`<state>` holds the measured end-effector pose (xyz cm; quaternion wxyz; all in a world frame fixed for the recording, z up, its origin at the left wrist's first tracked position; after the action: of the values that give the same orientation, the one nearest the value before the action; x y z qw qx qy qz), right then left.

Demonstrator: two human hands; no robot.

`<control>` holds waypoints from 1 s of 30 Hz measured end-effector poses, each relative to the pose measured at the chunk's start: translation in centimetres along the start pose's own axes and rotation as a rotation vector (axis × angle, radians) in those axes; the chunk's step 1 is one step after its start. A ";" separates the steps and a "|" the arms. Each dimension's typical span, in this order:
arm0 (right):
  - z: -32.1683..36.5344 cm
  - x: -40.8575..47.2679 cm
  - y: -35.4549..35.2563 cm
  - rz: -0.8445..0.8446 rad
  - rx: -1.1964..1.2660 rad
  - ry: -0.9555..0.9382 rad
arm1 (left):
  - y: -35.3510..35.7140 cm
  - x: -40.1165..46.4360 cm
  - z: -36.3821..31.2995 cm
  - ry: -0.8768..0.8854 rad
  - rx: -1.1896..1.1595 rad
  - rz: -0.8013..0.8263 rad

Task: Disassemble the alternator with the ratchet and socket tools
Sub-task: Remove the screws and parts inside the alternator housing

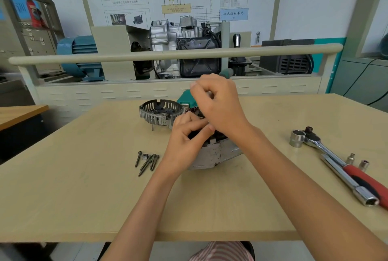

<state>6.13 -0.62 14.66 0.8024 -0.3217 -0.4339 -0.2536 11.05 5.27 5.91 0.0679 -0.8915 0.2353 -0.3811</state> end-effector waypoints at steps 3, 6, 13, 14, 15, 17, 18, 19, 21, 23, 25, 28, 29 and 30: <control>0.5 -0.5 0.2 -0.066 -0.492 -0.030 | -0.3 0.1 -0.1 0.035 -0.031 -0.077; 1.1 -1.4 0.4 -0.182 -0.916 0.025 | -0.2 0.2 0.4 0.007 -0.034 -0.111; 0.6 -0.2 -0.1 -0.094 -0.262 -0.003 | -0.1 0.1 0.1 -0.003 -0.039 -0.018; 0.5 -0.1 -0.2 -0.079 -0.159 -0.004 | -0.1 0.1 0.1 -0.007 -0.031 -0.007; 0.3 -0.1 -0.3 -0.064 -0.082 0.001 | 0.0 0.1 0.3 -0.014 -0.022 -0.003; 0.3 0.0 -0.3 -0.032 -0.066 -0.005 | -0.1 0.1 0.4 -0.003 -0.017 -0.016; 0.5 -0.2 -0.3 -0.034 -0.156 -0.021 | -0.2 0.1 0.2 0.014 -0.023 -0.038; 0.6 -0.4 -0.2 -0.052 -0.306 -0.033 | -0.3 0.1 0.1 0.026 -0.030 -0.066; 0.8 -1.0 0.0 -0.121 -0.684 -0.020 | -0.4 0.1 0.0 0.022 -0.037 -0.116; 1.0 -1.3 0.2 -0.163 -0.864 0.033 | -0.3 0.1 0.2 0.007 -0.038 -0.145; 1.3 -1.2 0.1 -0.186 -0.761 0.050 | -0.2 0.0 0.5 -0.013 -0.056 -0.127; 1.4 -0.8 0.0 -0.168 -0.506 0.021 | -0.1 0.0 0.6 -0.070 -0.093 -0.074; 1.4 -0.5 0.0 -0.136 -0.438 -0.001 | -0.1 0.0 0.5 -0.078 -0.089 -0.064; 1.3 -0.3 0.1 -0.095 -0.351 -0.015 | -0.1 0.0 0.4 -0.074 -0.071 -0.049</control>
<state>5.38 0.47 14.90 0.7178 -0.4377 -0.4038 -0.3607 11.38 5.33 5.70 0.0355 -0.9124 0.2241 -0.3407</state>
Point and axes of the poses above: each hand's wrist, its own x-axis towards the middle knuckle, its own y-axis out of the palm, z = x × y, the point moved 8 cm from there along x, towards the middle knuckle, and after that the axes turned 1 degree about y, right-handed, at the moved point
